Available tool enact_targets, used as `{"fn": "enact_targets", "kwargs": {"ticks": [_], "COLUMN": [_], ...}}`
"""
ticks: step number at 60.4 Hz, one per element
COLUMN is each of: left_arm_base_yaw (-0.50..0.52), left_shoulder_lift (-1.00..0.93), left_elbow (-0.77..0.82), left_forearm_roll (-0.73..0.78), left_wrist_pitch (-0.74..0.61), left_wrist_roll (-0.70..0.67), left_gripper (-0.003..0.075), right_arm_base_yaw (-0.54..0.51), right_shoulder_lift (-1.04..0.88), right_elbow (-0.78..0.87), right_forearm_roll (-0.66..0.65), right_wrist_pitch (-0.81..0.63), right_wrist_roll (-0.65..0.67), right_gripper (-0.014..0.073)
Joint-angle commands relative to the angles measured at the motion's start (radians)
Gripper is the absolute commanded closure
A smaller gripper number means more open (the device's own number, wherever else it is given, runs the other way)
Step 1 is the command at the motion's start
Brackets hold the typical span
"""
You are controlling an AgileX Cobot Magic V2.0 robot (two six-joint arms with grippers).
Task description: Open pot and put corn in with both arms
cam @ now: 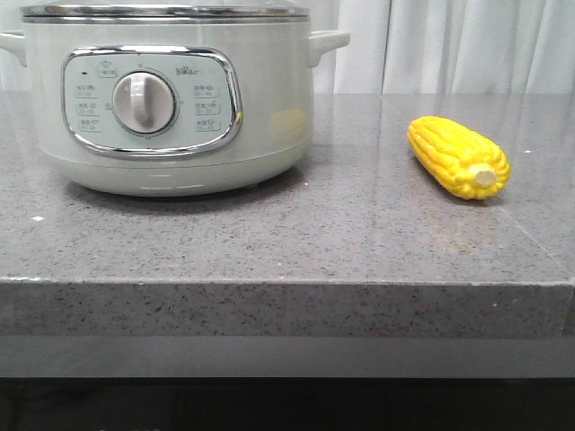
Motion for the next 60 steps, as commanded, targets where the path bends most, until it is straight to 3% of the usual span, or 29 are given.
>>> {"fn": "enact_targets", "kwargs": {"ticks": [1,60], "left_arm_base_yaw": [0.001,0.001], "left_shoulder_lift": [-0.022,-0.022], "left_elbow": [-0.001,-0.001], "left_forearm_roll": [-0.010,-0.014], "left_wrist_pitch": [-0.085,-0.135], "left_wrist_roll": [-0.007,-0.007], "left_gripper": [0.0738,0.0739], "right_arm_base_yaw": [-0.008,-0.008], "right_shoulder_lift": [-0.022,-0.022], "right_elbow": [-0.002,-0.002], "right_forearm_roll": [-0.008,-0.007], "right_wrist_pitch": [-0.076,-0.077], "right_wrist_roll": [0.000,0.000], "right_gripper": [0.0661,0.0661]}}
